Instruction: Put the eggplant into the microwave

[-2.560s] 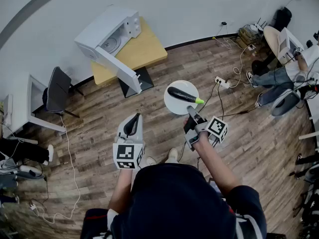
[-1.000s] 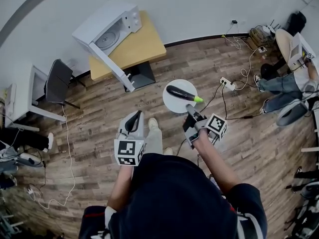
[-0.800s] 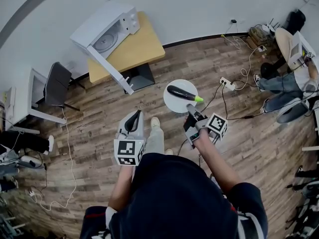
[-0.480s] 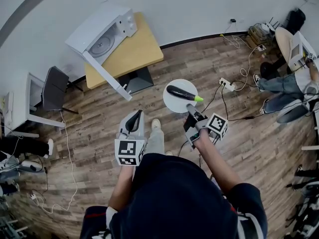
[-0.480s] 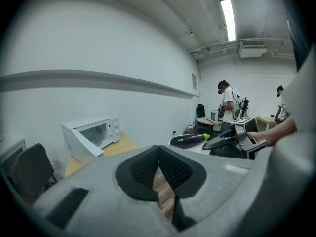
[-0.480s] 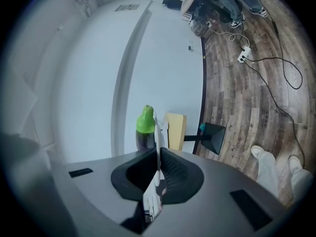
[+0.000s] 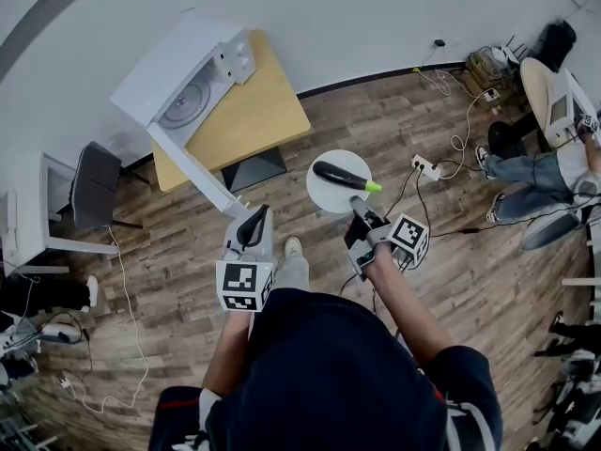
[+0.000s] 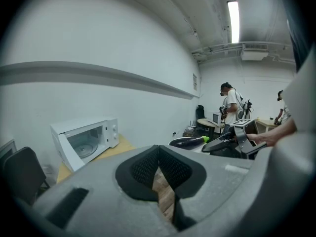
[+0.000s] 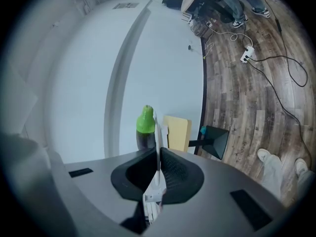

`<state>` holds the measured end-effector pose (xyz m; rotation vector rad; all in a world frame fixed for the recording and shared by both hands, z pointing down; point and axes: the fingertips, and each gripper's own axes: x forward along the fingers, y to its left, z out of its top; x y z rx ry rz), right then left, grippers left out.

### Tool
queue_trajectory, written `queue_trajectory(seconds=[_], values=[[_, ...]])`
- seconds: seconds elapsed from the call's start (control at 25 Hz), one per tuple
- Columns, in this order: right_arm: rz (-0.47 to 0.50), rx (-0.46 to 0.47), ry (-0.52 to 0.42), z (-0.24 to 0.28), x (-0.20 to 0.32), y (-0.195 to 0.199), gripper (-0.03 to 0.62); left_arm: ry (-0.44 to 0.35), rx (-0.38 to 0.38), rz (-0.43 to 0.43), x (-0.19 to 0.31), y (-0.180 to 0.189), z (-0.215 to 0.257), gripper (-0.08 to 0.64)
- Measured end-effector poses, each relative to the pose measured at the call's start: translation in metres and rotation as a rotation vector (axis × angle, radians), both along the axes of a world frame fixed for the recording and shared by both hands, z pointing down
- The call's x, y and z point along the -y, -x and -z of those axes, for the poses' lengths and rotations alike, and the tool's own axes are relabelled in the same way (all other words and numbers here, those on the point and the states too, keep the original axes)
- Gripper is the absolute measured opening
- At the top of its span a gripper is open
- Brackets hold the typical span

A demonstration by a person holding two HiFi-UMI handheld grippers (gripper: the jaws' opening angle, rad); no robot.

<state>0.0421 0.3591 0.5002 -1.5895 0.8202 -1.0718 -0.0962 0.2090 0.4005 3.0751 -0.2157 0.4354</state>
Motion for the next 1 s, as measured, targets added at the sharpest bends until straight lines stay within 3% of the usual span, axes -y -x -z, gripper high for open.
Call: queue_trajectory(seconds=[0.52,1.0], values=[[0.022,-0.019,0.029,0.018,0.121,-0.077,0.021,-0.008,-0.021,-0.051,0.106,-0.092,0.016,0.017],[0.085,-0.015,0.033,0.014,0.196,-0.104,0.021,0.021,-0.012,-0.007,0.166,-0.108,0.003,0.017]])
